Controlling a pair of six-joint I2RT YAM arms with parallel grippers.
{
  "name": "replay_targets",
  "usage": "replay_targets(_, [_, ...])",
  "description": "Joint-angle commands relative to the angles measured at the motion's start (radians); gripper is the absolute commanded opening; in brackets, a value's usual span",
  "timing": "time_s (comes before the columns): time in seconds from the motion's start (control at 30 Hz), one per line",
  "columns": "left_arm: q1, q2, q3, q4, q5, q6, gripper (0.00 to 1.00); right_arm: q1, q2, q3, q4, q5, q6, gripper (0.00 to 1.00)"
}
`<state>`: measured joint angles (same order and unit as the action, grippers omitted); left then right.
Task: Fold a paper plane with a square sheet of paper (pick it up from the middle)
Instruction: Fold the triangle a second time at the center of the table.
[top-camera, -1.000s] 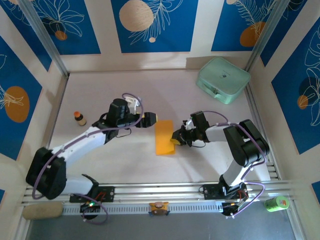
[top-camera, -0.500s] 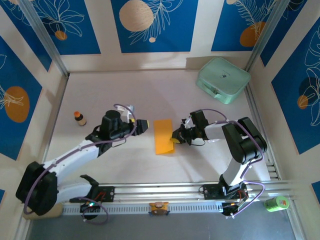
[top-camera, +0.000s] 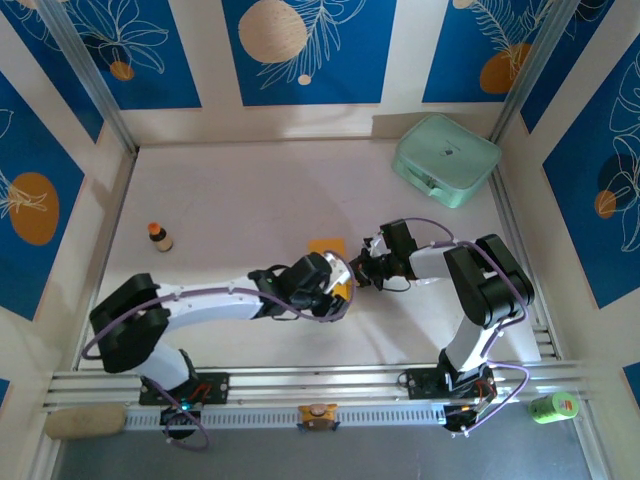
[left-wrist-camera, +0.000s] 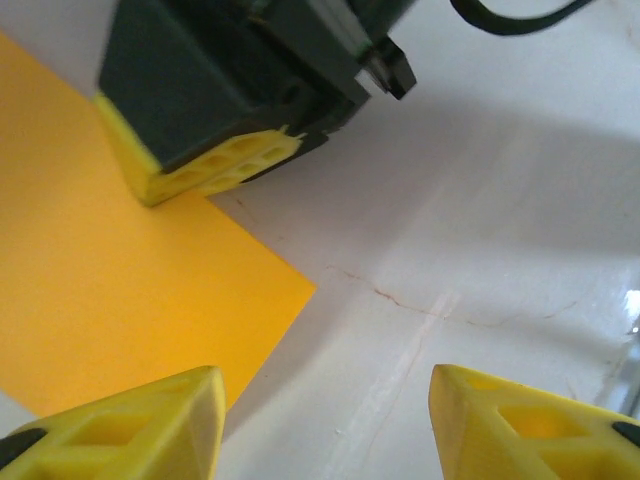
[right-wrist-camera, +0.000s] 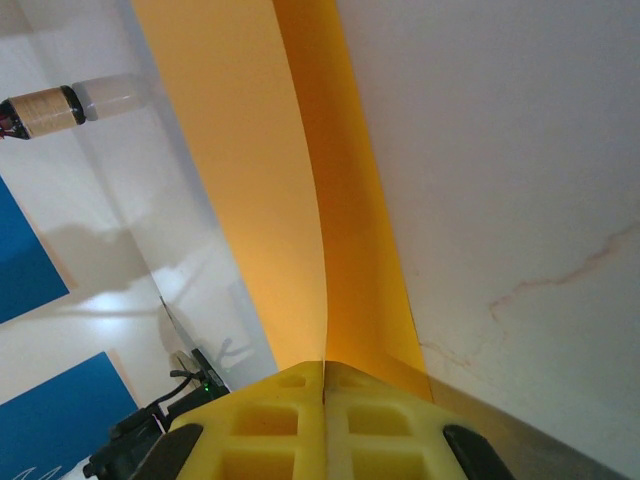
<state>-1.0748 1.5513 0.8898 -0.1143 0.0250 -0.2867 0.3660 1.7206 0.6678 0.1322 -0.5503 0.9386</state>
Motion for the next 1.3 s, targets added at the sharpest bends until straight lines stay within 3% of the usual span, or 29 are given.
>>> replay_targets(0.0, [-0.052, 0.067, 0.078, -0.100, -0.112, 0.101, 0.58, -0.004, -0.015, 0.011, -0.030, -0.018, 0.009, 0.03])
replay_targets(0.27, [-0.116, 0.184, 0.166, -0.165, -0.344, 0.142, 0.63, -0.004, -0.022, 0.011, -0.042, -0.014, 0.007, 0.03])
replay_targets(0.43, [-0.117, 0.209, 0.181, -0.151, -0.364, 0.155, 0.63, -0.005, -0.020, 0.009, -0.039, -0.014, 0.007, 0.03])
replay_targets(1.1, [-0.116, 0.275, 0.231, -0.162, -0.385, 0.175, 0.28, -0.006, -0.021, 0.006, -0.038, -0.013, 0.010, 0.03])
replay_targets(1.27, [-0.116, 0.262, 0.226, -0.154, -0.381, 0.176, 0.14, -0.006, -0.030, 0.005, -0.045, -0.006, 0.008, 0.05])
